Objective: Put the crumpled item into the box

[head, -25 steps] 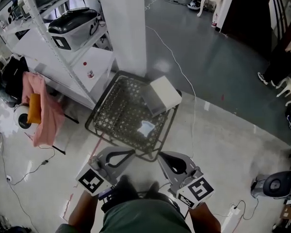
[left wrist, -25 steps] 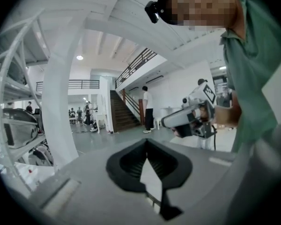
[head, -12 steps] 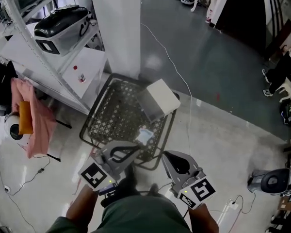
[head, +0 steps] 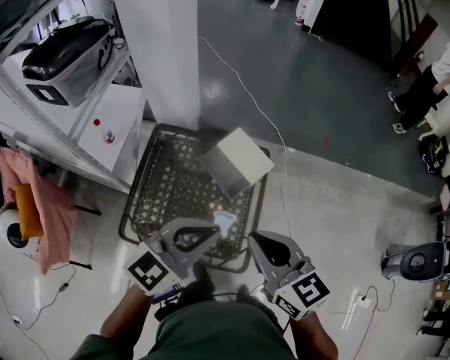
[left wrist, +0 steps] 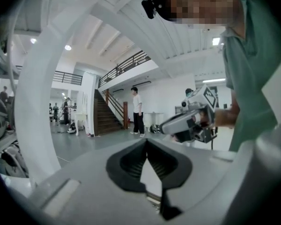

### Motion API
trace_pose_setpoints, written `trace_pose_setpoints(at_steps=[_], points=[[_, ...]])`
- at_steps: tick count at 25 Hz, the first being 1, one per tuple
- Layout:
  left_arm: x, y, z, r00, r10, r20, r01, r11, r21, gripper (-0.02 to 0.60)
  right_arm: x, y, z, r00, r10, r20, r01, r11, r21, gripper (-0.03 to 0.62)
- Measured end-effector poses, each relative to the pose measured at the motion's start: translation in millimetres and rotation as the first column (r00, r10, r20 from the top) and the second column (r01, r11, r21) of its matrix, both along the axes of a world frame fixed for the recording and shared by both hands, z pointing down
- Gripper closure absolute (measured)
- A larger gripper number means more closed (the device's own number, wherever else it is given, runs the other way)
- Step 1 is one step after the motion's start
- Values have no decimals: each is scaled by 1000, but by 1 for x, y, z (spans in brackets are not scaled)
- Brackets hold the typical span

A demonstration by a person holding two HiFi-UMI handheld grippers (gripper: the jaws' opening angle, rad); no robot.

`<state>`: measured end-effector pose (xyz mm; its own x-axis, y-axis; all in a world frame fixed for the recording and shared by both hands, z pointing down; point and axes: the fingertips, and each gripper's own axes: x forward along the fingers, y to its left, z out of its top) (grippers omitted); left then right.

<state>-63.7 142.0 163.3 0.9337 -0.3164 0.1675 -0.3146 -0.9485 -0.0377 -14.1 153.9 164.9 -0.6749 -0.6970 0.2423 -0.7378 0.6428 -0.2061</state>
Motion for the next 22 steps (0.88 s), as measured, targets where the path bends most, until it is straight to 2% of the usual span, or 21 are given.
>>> trace_pose_setpoints(at_steps=[8, 11, 16, 22], points=[[-14, -18, 10, 999, 48, 10, -48, 999, 4, 578, -15, -18, 3, 999, 45, -7, -45, 999, 1, 588], [-10, -25, 20, 1000, 26, 7, -26, 999, -22, 578, -11, -24, 10, 999, 31, -8, -31, 1000, -2, 588], [11, -35, 37, 999, -1, 51, 3, 999, -40, 577, 11, -38, 32, 1000, 0, -10, 0, 999, -34, 588], [25, -55, 51, 996, -73, 55, 77, 993, -85, 577, 30, -63, 50, 999, -46, -20, 45, 997, -69, 588]])
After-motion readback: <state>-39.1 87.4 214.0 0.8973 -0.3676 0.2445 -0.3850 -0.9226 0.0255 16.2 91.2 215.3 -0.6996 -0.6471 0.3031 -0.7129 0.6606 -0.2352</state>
